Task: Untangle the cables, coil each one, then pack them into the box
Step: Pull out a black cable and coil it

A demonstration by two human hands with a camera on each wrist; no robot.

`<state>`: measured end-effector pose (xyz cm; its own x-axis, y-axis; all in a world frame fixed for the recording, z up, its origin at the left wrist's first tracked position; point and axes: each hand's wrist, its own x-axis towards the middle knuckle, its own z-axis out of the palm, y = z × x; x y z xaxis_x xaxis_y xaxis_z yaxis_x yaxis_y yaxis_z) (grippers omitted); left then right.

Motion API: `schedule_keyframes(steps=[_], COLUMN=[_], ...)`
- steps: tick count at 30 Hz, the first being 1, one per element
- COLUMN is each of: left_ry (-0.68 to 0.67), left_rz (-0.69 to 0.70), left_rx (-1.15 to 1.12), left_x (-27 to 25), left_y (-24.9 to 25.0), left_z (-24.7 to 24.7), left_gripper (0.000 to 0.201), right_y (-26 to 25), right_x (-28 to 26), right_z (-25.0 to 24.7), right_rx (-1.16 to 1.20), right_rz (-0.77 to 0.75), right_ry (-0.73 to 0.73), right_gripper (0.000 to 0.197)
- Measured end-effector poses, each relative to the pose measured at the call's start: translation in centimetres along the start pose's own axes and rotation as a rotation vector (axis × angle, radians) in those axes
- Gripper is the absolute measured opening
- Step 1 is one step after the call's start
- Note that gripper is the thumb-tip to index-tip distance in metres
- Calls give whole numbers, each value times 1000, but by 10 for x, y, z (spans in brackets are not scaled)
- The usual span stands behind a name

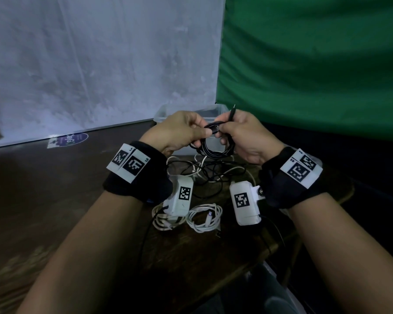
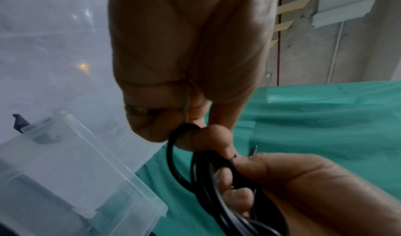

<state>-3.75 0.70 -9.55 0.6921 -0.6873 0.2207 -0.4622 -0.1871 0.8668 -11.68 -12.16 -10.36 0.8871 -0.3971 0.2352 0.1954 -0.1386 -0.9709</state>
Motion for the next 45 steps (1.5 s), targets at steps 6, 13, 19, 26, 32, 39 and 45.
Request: schedule_keyframes(steps=[6,13,19,26,32,39,45], left_ry=[-12,111,219,279,137,-62,156], left_rz=[-1,75,147,115,9,-50,25], left_rx=[104,161,217,55,-177,-470,-393], left_x=[3,5,5,6,0,-5,3], left_y=[-5,-3,-3,-3,3,6,-1], left_z=[-1,5,8,8,2,-1,9], left_gripper=[10,17,11,24,7,13,14], right_y=[6,5,5,1,1,0,4], right_x=[0,2,2,2,1,1,1], right_z=[-2,-1,1,0,-4,-7,-4], right_rx=[-14,-4,43,96,164,262,139], right_rz=[-33,-30,-16,-1,9,17,3], right_ry=[-28,-7,52,83,132,121,114], right_gripper=[14,12,18,23,23,19,10])
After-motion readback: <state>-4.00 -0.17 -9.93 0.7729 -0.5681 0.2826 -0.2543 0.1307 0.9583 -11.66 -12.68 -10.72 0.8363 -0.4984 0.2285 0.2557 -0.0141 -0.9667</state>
